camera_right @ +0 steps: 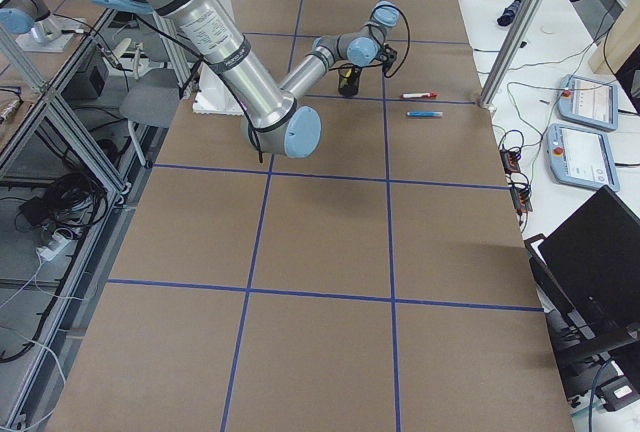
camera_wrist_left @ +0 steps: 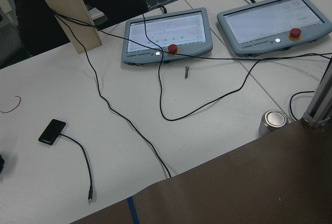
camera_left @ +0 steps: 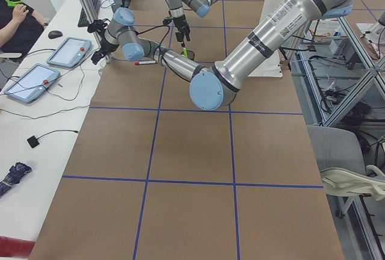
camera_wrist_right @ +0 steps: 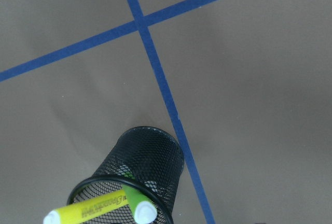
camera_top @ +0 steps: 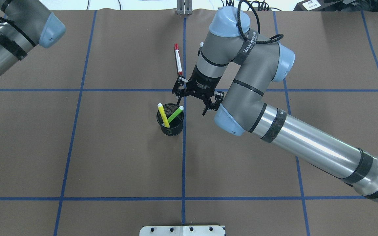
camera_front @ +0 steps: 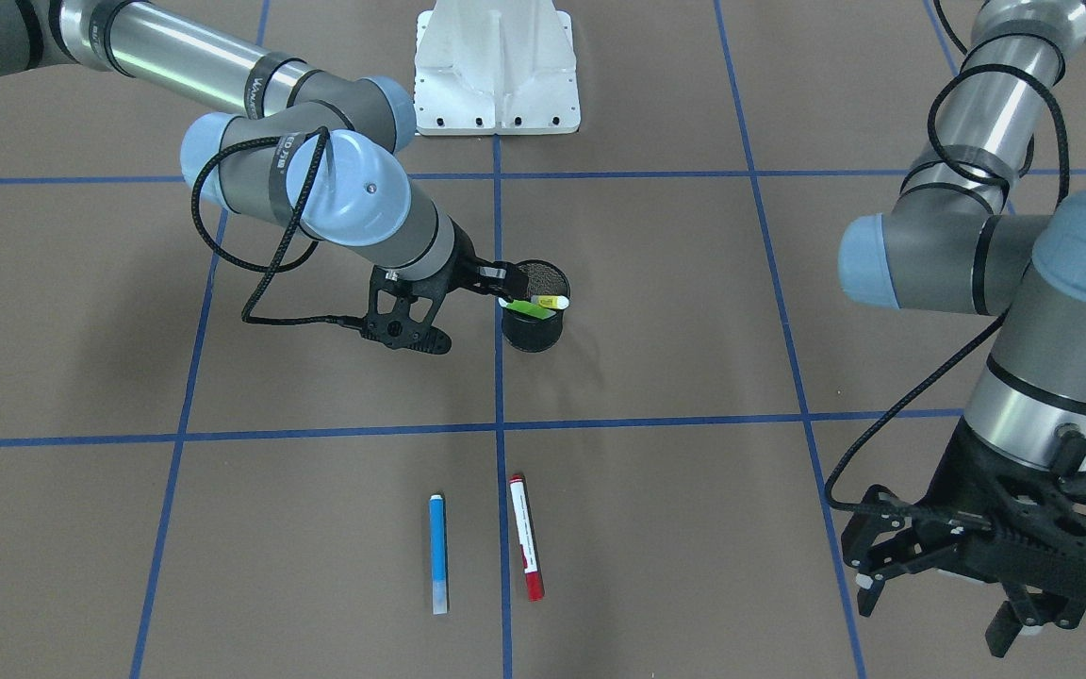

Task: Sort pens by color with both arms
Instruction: 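Move the right gripper over the pen cup while the left arm parks, then lower the right gripper into the cup and grasp the green highlighter, then lift the green highlighter out and carry it toward the other markers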

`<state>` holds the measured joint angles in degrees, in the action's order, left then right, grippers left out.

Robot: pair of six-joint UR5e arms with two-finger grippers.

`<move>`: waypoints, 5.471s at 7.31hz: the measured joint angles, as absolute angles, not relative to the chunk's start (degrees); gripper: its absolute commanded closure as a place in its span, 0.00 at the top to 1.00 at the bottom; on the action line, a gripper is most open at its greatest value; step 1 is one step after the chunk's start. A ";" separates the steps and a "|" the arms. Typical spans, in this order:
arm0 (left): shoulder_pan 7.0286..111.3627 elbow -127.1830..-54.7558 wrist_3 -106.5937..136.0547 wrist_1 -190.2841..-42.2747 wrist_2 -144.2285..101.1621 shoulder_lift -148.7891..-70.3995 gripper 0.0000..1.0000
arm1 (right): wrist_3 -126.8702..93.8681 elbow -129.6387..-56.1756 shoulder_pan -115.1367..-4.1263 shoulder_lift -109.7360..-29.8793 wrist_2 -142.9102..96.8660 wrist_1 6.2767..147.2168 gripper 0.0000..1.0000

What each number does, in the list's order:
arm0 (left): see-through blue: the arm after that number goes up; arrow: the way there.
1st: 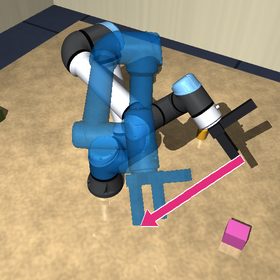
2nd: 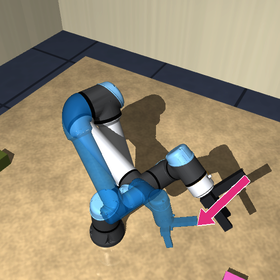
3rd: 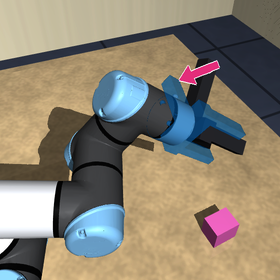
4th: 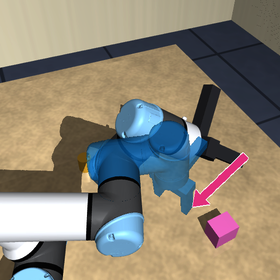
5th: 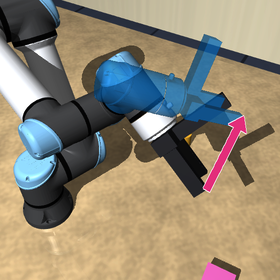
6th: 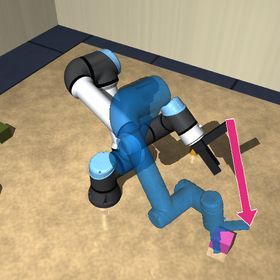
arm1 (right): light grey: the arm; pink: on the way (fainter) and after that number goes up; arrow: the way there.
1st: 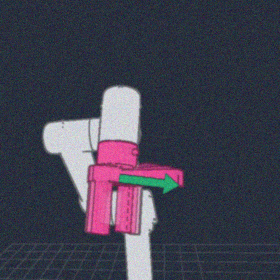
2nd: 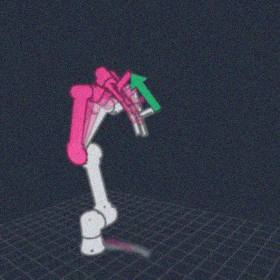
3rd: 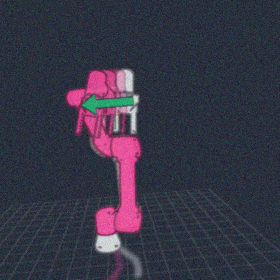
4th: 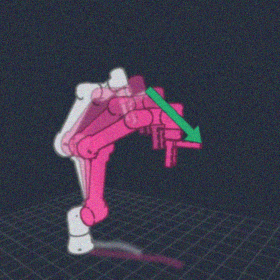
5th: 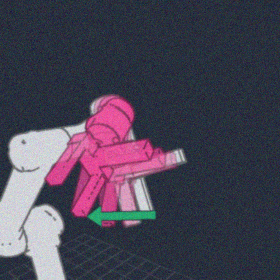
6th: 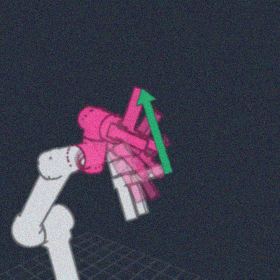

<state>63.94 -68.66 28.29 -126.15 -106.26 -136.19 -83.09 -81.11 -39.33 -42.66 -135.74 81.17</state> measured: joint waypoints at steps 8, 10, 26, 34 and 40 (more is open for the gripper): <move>63.90 -69.08 27.70 -126.21 -106.17 -135.21 0.99 | -83.32 -77.17 -38.08 -39.98 -135.57 77.87 0.48; 63.90 -69.08 27.69 -126.21 -106.17 -135.18 0.99 | -83.27 -76.71 -38.17 -39.57 -135.51 77.87 0.48; 63.90 -69.08 27.88 -126.19 -106.17 -135.21 0.99 | -85.94 -73.08 -37.90 -37.65 -135.53 74.10 0.49; 63.90 -68.89 27.66 -126.06 -106.17 -135.18 0.99 | -85.91 -75.66 -37.44 -39.53 -135.37 73.89 0.00; 63.90 -68.61 27.81 -126.09 -106.17 -135.18 0.99 | -88.75 -92.88 -43.30 -46.03 -135.37 74.37 0.00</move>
<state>63.90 -68.61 27.81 -126.09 -106.17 -135.18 -88.75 -92.88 -43.30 -46.03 -135.37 74.37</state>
